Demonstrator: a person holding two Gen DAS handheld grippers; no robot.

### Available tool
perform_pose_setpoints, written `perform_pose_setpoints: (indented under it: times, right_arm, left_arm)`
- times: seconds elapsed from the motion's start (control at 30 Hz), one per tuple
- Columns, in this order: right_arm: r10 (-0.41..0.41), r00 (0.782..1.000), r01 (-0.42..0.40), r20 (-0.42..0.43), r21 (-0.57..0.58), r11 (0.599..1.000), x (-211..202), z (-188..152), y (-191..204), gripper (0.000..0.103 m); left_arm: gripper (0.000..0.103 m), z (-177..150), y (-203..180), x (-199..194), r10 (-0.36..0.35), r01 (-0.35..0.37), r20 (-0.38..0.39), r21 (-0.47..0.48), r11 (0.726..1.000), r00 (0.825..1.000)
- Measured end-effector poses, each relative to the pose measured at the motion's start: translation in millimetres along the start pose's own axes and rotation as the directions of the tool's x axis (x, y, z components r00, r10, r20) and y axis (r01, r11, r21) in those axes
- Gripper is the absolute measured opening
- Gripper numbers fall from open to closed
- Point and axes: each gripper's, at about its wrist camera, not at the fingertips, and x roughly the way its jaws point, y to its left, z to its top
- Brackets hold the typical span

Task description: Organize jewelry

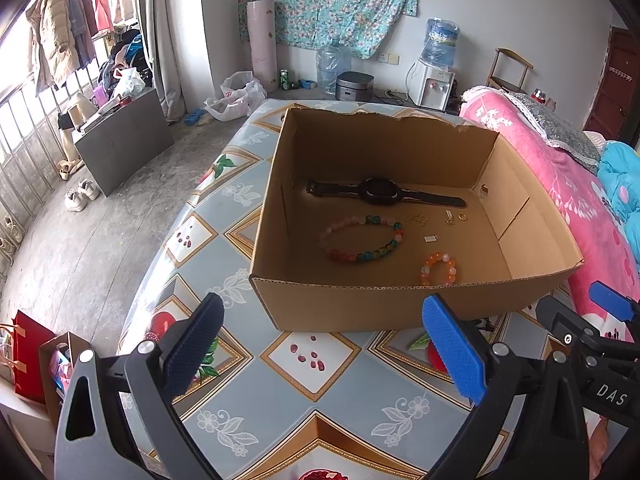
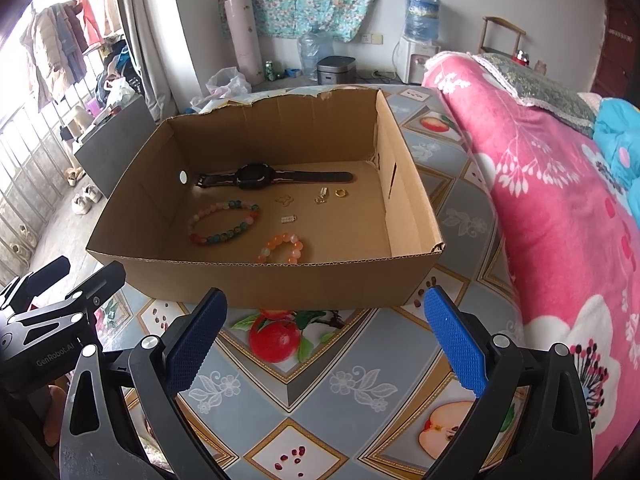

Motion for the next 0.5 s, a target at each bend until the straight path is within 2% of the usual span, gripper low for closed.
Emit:
perform_pose_setpoints:
  times: [0.5]
  right_arm:
    - [0.001, 1.000, -0.001, -0.005, 0.003, 1.000, -0.1, -0.1, -0.7, 0.095]
  left_arm:
    - [0.098, 2.1, -0.6, -0.6, -0.001, 0.000, -0.008, -0.007, 1.000, 1.000]
